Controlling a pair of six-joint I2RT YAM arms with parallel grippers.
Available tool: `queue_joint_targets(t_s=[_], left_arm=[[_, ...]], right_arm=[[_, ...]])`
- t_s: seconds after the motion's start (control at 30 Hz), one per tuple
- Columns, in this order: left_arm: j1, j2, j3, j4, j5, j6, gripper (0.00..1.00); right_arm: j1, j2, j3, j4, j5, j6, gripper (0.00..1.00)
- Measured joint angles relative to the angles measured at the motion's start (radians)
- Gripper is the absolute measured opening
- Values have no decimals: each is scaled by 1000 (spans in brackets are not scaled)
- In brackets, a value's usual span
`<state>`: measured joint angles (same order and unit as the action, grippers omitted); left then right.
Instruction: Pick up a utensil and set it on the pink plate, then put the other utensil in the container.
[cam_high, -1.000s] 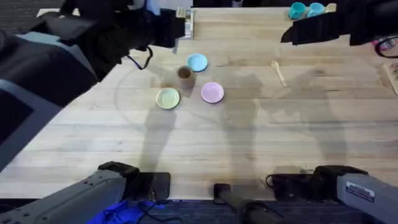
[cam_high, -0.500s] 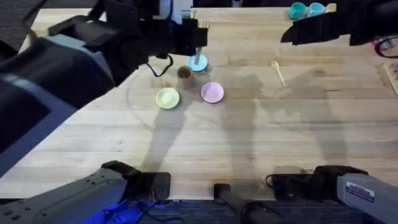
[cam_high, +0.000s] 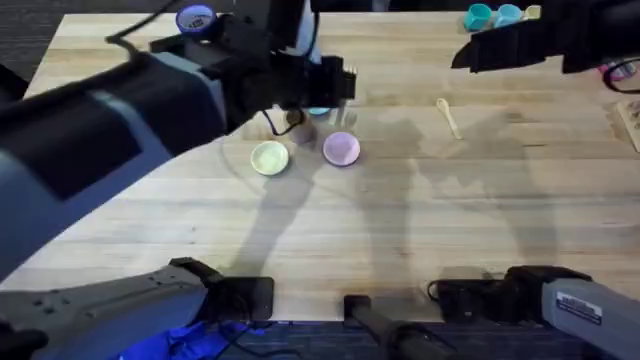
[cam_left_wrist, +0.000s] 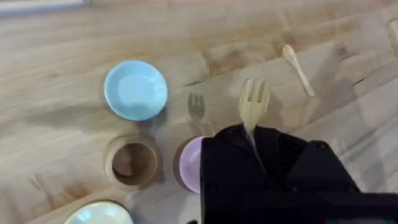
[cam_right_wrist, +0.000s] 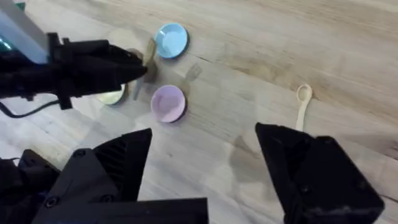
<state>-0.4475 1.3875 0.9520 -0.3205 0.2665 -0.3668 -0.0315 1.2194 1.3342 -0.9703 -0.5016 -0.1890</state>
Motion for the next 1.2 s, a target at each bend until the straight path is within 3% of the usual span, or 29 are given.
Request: queue_joint_targets(t_s=[0.3, 0.53, 0.7, 0.93, 1.2], left_arm=[[-19, 109, 0, -108, -3, -53, 42], [-102, 113, 0, -140, -137, -76, 42], [-111, 116, 12, -220, -206, -100, 38], [-119, 207, 138, -279, -262, -112, 37], [-173, 308, 231, -315, -265, -113, 37]], right_arm=[[0, 0, 0, 0, 0, 0, 996], [0, 0, 0, 0, 0, 0, 996], [0, 0, 0, 0, 0, 0, 996], [0, 0, 0, 0, 0, 0, 996], [0, 0, 0, 0, 0, 0, 996]])
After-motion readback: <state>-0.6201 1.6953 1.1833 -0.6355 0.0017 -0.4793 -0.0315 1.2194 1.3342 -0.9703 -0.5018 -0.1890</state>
